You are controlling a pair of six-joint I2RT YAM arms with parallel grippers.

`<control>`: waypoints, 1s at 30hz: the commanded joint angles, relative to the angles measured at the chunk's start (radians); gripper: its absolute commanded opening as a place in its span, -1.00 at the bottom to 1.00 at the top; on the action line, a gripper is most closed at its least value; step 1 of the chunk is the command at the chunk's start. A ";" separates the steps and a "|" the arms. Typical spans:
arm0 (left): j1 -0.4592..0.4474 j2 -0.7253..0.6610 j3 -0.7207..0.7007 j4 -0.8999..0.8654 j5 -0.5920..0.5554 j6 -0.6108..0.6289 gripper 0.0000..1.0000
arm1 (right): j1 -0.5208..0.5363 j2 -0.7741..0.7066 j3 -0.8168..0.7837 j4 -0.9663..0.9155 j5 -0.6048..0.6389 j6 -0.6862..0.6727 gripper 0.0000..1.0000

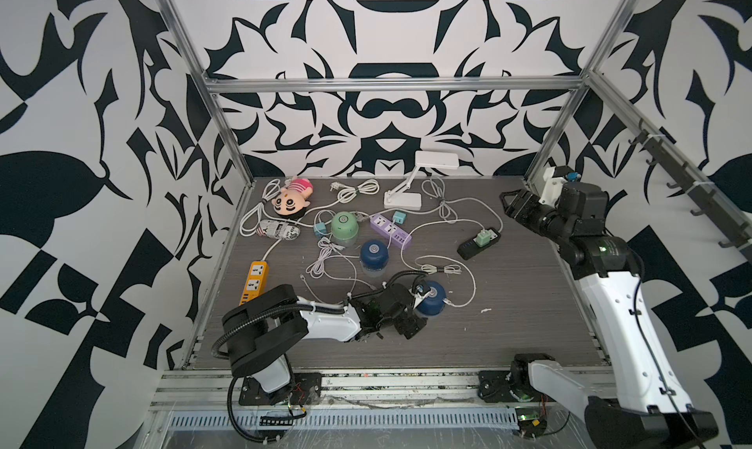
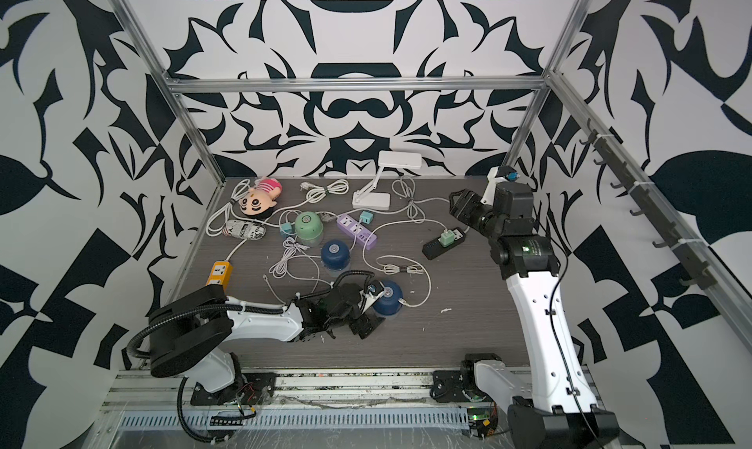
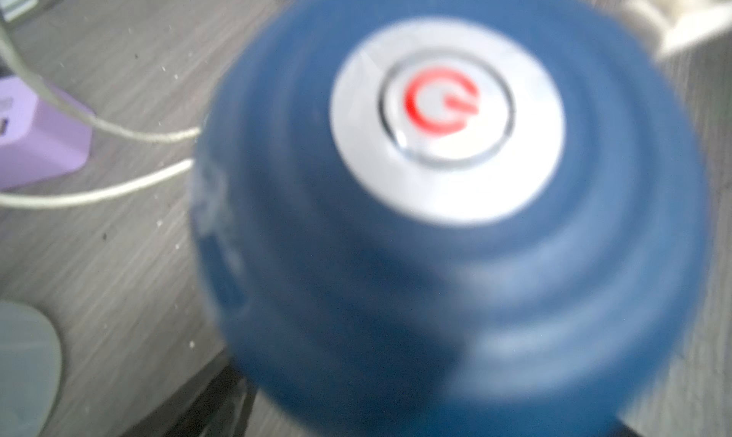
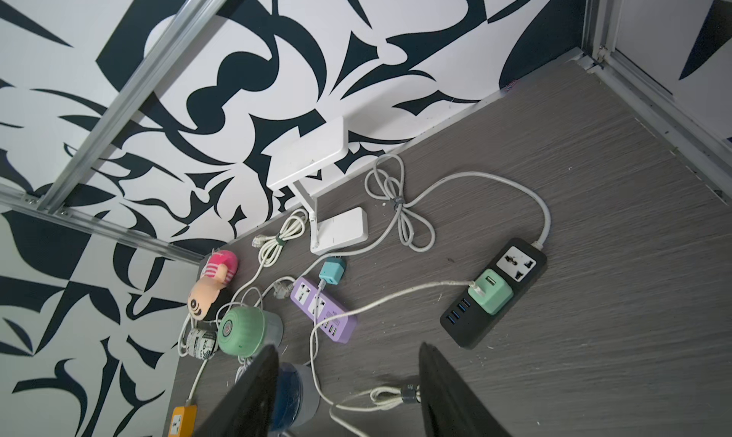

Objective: Charge the cordless meat grinders
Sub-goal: Move the cordless meat grinder to the center of the board.

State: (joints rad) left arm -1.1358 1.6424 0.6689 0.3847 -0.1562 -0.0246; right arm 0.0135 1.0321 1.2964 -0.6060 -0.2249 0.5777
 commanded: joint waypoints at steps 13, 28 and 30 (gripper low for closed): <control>-0.008 0.284 0.334 0.054 0.153 -0.020 0.77 | 0.003 -0.082 0.035 -0.121 0.003 -0.060 0.20; -0.066 0.501 0.631 0.041 0.108 -0.027 0.99 | 0.003 -0.087 0.050 -0.158 0.003 -0.088 0.19; -0.068 0.470 0.597 0.054 0.099 -0.026 0.99 | 0.002 -0.087 0.048 -0.159 0.002 -0.088 0.20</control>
State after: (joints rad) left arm -1.1988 2.1529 1.2911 0.4103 -0.0376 -0.0536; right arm 0.0139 0.9588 1.3067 -0.7677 -0.2245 0.5114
